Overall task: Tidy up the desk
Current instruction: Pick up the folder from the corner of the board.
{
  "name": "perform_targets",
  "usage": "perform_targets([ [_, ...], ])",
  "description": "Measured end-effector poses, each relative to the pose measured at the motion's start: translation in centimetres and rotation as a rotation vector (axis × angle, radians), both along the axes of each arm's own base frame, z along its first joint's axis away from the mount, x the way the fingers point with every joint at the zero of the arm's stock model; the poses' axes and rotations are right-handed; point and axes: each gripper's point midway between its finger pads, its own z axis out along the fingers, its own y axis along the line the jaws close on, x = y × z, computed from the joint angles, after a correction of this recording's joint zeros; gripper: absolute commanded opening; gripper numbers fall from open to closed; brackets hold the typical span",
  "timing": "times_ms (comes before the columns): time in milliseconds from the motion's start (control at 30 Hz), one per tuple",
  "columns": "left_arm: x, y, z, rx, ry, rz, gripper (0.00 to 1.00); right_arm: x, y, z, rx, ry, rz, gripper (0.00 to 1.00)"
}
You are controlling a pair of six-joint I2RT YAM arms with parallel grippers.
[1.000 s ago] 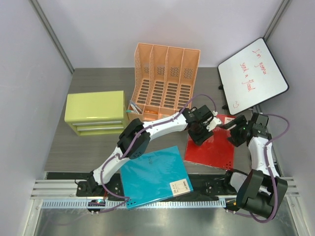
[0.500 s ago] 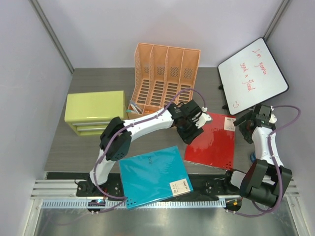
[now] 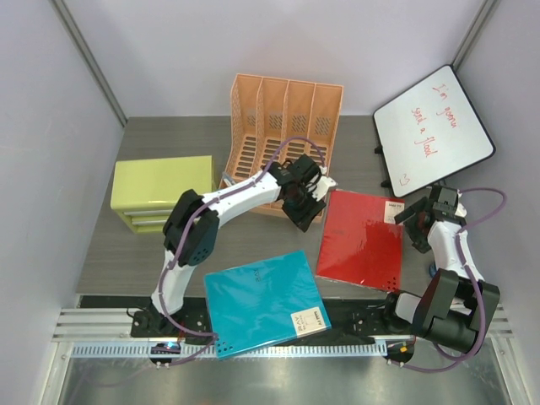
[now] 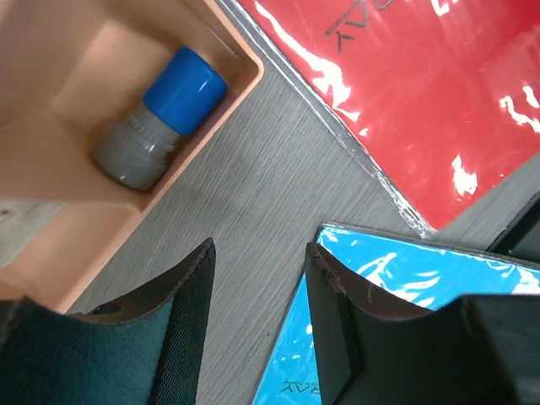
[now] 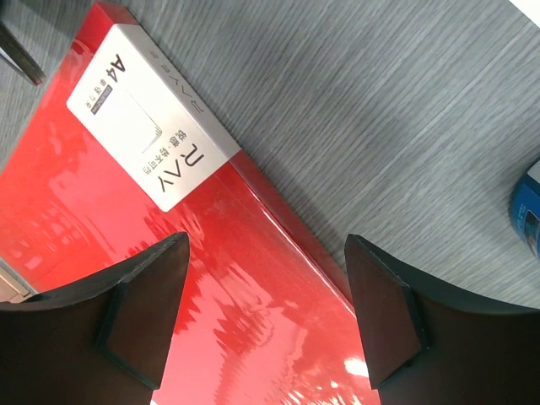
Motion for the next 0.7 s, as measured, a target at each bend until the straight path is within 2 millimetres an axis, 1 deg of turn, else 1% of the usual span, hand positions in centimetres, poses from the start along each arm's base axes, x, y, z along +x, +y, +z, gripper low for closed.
perform_targets([
  [67,-0.2,0.0,-1.4,0.021,0.027,0.001,0.47,0.1,0.0,-0.1,0.001,-0.006,0.001,0.80],
  [133,-0.8,0.0,-2.9,0.042,0.066,-0.004,0.46,0.1,0.0,-0.2,0.002,-0.009,-0.001,0.81],
  [200,-1.5,0.0,-3.7,0.056,0.109,-0.003,0.46,0.0,0.1,-0.4,0.005,-0.008,-0.001,0.81],
  [333,-3.0,-0.2,-3.9,0.050,0.157,-0.019,0.47,-0.1,0.3,-0.9,0.014,-0.007,-0.005,0.81],
  [467,-3.2,-0.5,-3.9,0.052,0.160,-0.023,0.46,0.1,0.4,-1.1,0.022,-0.021,-0.010,0.83],
  [533,-2.8,-0.9,-3.9,0.046,0.153,-0.024,0.46,0.1,0.5,-1.3,0.027,-0.024,-0.009,0.84],
  [600,-1.6,-1.5,-4.0,0.040,0.132,-0.012,0.46,-0.1,0.7,-1.7,0.033,-0.022,-0.007,0.84],
  [700,1.2,-2.2,-4.2,0.031,0.074,0.020,0.46,-0.3,1.2,-2.3,0.054,-0.022,-0.001,0.84],
])
